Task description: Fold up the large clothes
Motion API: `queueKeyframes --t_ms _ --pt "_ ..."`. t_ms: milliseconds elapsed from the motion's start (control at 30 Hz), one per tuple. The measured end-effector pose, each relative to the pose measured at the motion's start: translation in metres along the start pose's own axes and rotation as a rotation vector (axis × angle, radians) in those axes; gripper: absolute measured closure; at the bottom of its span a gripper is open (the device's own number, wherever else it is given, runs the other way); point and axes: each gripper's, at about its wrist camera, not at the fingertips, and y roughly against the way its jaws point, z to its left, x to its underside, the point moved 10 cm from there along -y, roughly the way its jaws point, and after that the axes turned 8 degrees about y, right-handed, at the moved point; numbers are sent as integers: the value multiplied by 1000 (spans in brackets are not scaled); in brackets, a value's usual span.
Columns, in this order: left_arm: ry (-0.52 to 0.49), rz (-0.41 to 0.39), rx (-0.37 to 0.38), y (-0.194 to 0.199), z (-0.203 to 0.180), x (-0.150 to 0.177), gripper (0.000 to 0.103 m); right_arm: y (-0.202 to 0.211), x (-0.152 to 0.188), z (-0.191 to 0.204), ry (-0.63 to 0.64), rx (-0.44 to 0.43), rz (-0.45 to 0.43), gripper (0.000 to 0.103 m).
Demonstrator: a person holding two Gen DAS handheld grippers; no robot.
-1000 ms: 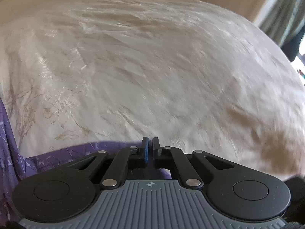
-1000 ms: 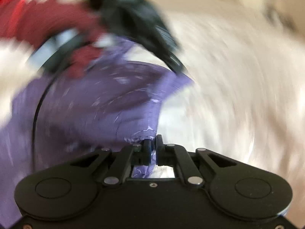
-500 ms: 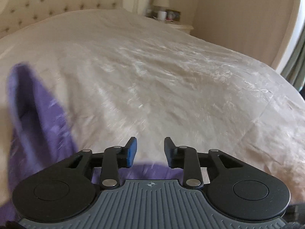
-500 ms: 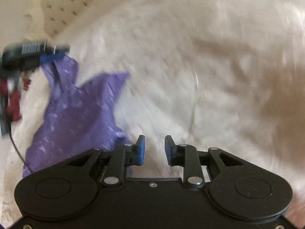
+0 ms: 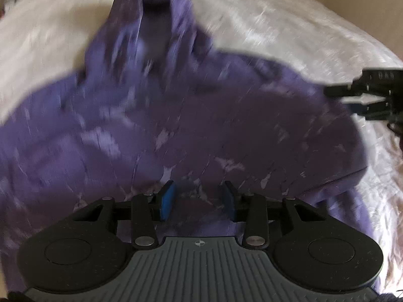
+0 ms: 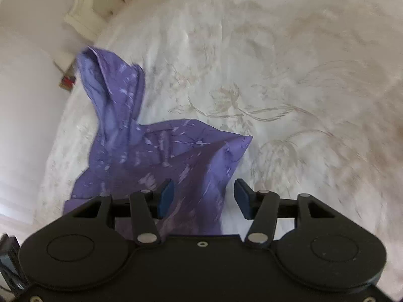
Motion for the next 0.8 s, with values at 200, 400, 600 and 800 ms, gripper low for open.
queueKeyframes --t_ms 200,400,600,800 --pt "30 -11 26 -1 4 -13 57 -8 -26 14 151 12 -46 72" --pt "9 -12 32 0 8 -17 56 -16 -19 -19 290 349 -25 66" --pt "-39 -162 -31 46 24 -22 45 43 -13 33 376 323 -221 61" --pt "16 -214 -125 63 71 -20 34 49 59 105 596 199 -163 51"
